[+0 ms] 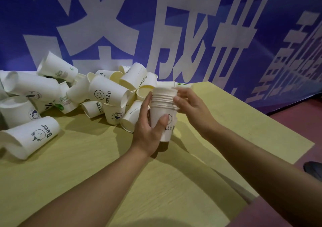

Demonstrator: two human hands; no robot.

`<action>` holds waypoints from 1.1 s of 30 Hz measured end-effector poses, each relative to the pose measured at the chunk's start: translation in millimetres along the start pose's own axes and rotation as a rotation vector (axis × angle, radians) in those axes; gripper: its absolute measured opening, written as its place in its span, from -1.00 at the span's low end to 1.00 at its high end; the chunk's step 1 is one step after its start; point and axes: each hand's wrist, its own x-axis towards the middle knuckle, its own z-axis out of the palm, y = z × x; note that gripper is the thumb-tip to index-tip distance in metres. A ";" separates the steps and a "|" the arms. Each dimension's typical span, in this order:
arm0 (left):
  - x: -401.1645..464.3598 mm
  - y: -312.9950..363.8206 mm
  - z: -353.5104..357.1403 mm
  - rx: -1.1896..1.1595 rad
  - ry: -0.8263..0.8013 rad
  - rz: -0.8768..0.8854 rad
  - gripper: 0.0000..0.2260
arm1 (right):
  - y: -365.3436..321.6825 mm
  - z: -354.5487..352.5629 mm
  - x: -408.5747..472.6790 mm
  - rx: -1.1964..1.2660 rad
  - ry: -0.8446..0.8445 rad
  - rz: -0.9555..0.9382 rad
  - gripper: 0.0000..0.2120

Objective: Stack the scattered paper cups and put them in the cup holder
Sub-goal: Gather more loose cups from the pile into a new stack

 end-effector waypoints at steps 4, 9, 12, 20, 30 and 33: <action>3.1 -0.6 -0.1 -0.021 0.059 0.010 -0.28 | 14.3 -3.6 4.4 -0.073 -0.027 -0.017 -0.63; 4.6 -0.1 1.3 -0.075 0.102 0.002 -0.28 | 41.1 -24.0 81.0 -0.610 0.095 -0.066 -0.72; 6.2 -2.5 0.6 -0.081 0.106 0.001 -0.28 | 67.1 -34.9 131.1 -0.934 0.033 0.002 -0.58; 8.4 -9.2 1.4 -0.054 0.097 0.015 -0.29 | 109.2 -52.5 187.5 -1.140 -0.102 0.119 -0.43; 2.4 -1.7 1.1 -0.037 0.042 0.021 -0.24 | 71.1 -79.1 136.6 -0.953 -0.235 0.274 -0.31; -3.2 2.3 1.0 0.001 0.005 0.034 -0.30 | 34.6 -79.9 90.6 -0.719 -0.080 0.150 -0.21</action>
